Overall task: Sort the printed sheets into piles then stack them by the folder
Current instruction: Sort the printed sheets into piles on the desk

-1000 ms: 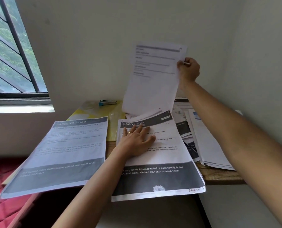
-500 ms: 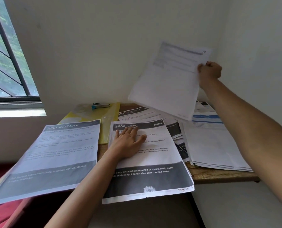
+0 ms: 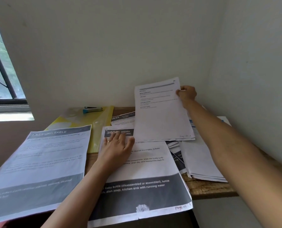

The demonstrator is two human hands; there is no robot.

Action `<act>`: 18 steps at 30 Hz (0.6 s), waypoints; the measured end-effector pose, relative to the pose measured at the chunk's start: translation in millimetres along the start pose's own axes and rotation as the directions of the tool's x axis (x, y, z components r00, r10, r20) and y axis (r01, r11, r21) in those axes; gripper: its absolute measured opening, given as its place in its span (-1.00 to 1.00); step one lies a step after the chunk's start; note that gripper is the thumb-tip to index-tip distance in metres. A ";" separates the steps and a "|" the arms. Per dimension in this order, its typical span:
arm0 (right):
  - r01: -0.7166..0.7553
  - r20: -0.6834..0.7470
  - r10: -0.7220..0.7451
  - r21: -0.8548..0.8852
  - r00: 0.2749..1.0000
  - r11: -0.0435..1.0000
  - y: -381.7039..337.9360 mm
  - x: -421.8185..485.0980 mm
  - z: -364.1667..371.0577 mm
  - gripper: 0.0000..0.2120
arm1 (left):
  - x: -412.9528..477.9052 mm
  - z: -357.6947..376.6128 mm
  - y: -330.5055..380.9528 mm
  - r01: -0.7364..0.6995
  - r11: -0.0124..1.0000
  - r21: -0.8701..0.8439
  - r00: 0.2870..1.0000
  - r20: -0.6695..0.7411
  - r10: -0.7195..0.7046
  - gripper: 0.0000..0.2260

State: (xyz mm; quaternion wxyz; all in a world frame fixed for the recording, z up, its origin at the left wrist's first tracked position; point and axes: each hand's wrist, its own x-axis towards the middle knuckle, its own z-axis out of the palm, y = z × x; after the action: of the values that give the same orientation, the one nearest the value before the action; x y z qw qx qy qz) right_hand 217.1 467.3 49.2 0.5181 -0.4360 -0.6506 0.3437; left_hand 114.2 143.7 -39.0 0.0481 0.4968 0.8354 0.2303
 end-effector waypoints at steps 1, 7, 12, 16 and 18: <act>0.007 -0.001 -0.007 -0.004 1.000 1.000 -2.9 3.3 0.7 -0.87 | 0.8 0.8 -0.7 0.000 1.000 0.018 1.000 0.009 0.000 -0.47; 0.044 0.063 -0.034 -0.164 0.997 0.985 17.5 9.9 10.3 -0.90 | 1.3 2.1 1.2 0.013 0.996 0.084 0.999 0.047 -0.017 -0.45; 0.027 0.296 0.101 -0.400 0.950 0.916 41.3 7.0 7.1 -0.68 | 1.4 2.6 0.7 0.012 0.995 0.103 0.998 0.061 -0.019 -0.44; 0.161 0.444 0.131 -0.562 0.887 0.812 22.3 -8.1 -18.4 -0.46 | 1.2 2.9 -0.2 0.006 0.996 0.094 0.998 0.058 -0.011 -0.44; 0.320 0.545 0.075 -0.592 0.835 0.740 8.9 -35.3 -32.0 -0.37 | 1.1 2.5 0.1 0.003 0.996 0.094 0.998 0.060 -0.009 -0.44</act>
State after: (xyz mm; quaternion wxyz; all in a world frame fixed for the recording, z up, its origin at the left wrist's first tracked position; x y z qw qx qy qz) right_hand 253.1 438.0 35.2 0.1488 -0.4309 -0.8752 0.1619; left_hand 114.5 145.4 -41.0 0.0508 0.5027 0.8449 0.1757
